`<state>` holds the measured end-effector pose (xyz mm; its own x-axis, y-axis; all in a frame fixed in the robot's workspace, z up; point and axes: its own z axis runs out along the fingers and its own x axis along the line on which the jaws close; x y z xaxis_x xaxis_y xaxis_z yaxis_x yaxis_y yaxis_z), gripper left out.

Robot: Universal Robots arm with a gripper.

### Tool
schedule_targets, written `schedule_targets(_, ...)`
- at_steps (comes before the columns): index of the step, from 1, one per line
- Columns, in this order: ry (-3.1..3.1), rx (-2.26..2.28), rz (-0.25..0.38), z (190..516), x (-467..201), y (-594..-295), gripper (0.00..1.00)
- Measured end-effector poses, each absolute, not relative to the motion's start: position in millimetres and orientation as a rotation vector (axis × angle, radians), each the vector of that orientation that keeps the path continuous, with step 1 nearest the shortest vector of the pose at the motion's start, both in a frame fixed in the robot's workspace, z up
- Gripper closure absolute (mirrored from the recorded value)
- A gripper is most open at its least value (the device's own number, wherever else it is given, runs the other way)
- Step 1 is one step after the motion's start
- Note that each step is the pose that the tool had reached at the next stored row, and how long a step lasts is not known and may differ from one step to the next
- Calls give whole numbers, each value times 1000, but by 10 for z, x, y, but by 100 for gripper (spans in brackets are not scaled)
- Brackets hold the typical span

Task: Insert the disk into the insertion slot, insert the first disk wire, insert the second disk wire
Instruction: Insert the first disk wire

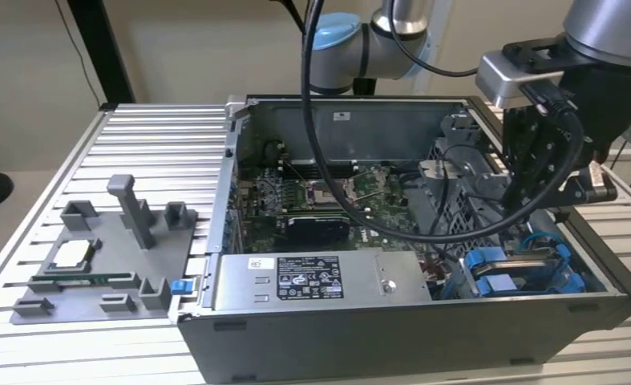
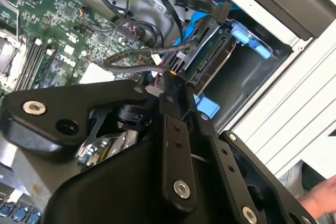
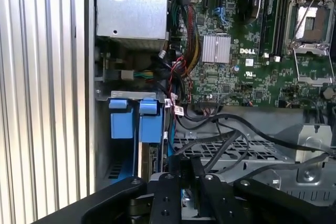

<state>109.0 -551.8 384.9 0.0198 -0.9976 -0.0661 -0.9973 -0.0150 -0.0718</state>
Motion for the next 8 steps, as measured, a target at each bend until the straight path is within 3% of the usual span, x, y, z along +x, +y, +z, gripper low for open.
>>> schedule_targets(8, 2140, -2177, 10, 3788, 1240, -5632, 100)
